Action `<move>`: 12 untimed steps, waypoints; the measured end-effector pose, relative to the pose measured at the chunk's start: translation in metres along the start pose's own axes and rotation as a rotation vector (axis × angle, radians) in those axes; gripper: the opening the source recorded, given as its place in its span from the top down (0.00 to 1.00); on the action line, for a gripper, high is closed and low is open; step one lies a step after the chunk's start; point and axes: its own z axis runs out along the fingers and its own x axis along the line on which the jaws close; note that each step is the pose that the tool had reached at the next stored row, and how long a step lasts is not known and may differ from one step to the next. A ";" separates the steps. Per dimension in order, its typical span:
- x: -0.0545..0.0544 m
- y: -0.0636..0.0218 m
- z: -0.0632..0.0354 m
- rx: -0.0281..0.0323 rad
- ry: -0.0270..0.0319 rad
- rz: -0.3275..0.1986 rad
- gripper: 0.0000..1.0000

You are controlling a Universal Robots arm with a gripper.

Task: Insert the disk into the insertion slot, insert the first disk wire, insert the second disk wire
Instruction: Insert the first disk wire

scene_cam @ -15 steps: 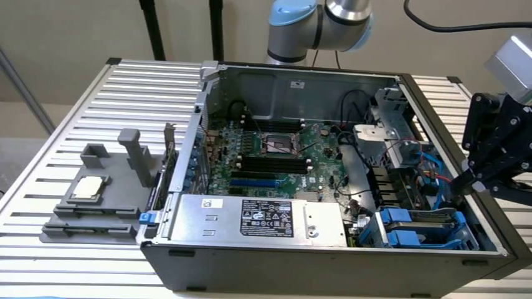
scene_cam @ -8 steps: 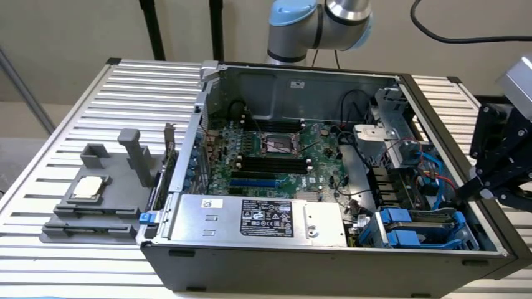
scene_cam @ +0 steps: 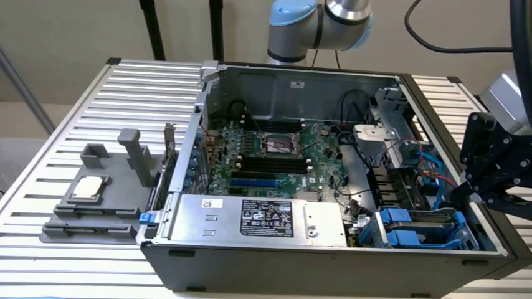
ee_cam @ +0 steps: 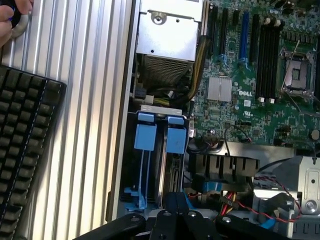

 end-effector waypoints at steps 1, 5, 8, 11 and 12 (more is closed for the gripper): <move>-0.002 -0.0002 0.0022 -0.0001 0.0000 -0.001 0.89; -0.008 -0.0010 0.0102 -0.0004 0.0003 -0.003 0.89; -0.015 -0.0020 0.0165 -0.0006 0.0001 -0.005 0.89; -0.021 -0.0035 0.0227 -0.0008 0.0003 -0.006 0.89; -0.024 -0.0041 0.0250 -0.0009 0.0002 -0.007 0.89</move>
